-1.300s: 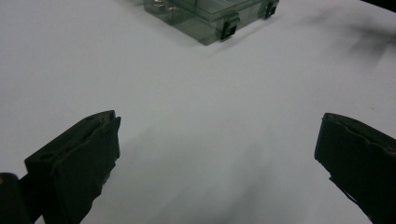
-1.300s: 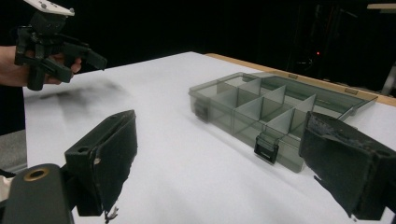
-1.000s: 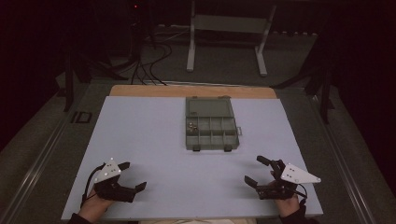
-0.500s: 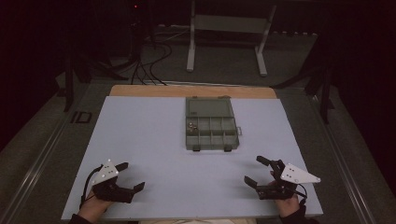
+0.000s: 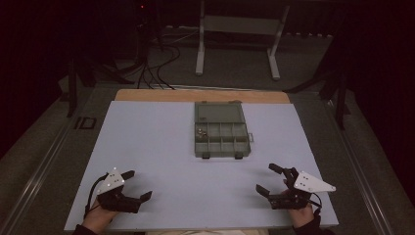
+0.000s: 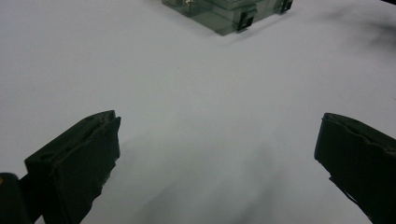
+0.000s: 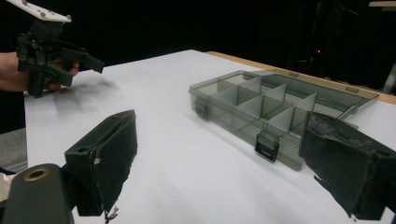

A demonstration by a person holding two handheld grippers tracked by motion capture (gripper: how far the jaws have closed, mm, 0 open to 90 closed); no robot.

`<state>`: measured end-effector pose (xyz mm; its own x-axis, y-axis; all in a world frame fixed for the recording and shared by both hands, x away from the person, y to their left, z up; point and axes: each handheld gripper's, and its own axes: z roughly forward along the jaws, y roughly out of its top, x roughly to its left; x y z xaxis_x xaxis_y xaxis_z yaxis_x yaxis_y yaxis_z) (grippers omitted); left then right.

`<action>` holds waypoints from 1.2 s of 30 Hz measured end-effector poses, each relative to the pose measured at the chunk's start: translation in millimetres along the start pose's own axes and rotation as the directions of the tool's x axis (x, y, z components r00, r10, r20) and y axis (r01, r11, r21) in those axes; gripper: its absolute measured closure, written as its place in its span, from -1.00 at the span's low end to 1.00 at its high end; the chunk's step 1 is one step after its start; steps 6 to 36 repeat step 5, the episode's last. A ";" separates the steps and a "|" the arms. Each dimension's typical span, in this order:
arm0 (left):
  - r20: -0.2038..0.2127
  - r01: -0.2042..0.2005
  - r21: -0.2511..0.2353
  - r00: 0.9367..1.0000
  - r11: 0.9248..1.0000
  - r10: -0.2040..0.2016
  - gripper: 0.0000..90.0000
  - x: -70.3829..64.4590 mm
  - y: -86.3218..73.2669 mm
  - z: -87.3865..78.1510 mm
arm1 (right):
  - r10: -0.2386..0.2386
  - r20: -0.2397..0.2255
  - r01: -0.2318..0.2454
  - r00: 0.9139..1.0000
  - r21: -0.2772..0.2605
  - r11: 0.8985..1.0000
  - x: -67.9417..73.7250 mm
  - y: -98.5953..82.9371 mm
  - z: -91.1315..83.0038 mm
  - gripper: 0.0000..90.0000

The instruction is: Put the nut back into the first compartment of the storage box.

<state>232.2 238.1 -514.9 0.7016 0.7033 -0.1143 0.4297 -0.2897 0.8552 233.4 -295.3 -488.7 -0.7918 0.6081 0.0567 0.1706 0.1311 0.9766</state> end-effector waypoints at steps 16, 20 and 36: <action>-0.002 0.003 -0.006 1.000 1.000 -0.003 -0.98 0.6 0.1 -0.4 | -0.001 0.000 0.001 1.000 0.000 1.000 -0.1 0.1 0.1 -0.74; -0.002 0.003 -0.006 1.000 1.000 -0.003 -0.98 0.6 0.1 -0.4 | -0.001 0.000 0.001 1.000 0.000 1.000 -0.1 0.1 0.1 -0.74; -0.002 0.003 -0.006 1.000 1.000 -0.003 -0.98 0.6 0.1 -0.4 | -0.001 0.000 0.001 1.000 0.000 1.000 -0.1 0.1 0.1 -0.74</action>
